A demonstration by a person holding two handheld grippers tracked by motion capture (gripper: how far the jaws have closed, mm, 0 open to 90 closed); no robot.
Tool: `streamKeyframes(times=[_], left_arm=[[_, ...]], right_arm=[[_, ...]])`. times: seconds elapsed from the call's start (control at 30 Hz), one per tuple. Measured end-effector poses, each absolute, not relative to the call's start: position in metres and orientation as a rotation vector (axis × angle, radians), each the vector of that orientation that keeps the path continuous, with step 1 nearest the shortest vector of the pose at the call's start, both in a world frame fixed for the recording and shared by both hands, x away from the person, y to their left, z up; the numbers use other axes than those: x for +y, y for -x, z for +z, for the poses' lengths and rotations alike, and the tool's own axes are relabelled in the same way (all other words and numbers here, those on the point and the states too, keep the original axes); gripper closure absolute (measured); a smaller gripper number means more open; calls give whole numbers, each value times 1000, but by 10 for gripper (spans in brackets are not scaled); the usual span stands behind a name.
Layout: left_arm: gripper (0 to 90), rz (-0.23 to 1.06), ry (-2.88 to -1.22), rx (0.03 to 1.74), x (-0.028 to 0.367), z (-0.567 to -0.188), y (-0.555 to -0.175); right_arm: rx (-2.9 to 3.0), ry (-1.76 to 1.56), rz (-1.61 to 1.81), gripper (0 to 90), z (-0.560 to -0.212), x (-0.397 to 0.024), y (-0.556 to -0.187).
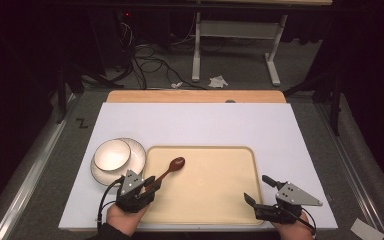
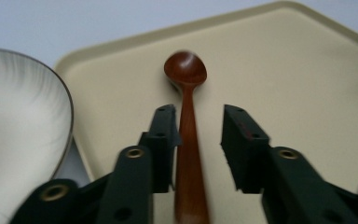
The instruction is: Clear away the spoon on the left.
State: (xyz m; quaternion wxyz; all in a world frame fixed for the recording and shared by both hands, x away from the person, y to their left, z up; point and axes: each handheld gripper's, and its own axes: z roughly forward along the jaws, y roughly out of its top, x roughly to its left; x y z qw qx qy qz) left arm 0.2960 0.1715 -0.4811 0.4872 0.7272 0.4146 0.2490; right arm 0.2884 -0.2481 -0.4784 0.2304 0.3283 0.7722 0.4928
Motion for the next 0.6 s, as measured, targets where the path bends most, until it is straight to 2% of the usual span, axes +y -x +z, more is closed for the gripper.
streamKeyframes(times=[0.1,0.27,0.4,0.43,0.47,0.5,0.6], left_arm=[[549,576,-1797,1028,171,-485,-297],[586,547,-1829,1054,173,-487,-295],[662,505,-1850,1094,174,-490,-292],[706,480,-1851,1111,175,-493,-291],[840,460,-1854,1118,176,-494,-291],[900,449,-1861,1127,176,-495,-291],[900,471,-1830,1122,180,-490,-290]], right_arm=[[2123,-901,1355,169,-478,-248,-289],[2121,-903,1361,169,-478,-249,-288],[2119,-902,1360,169,-478,-249,-288],[2119,-901,1359,169,-478,-249,-288],[2118,-902,1358,169,-478,-249,-288],[2117,-900,1359,169,-478,-250,-288],[2119,-901,1360,169,-478,-250,-288]])
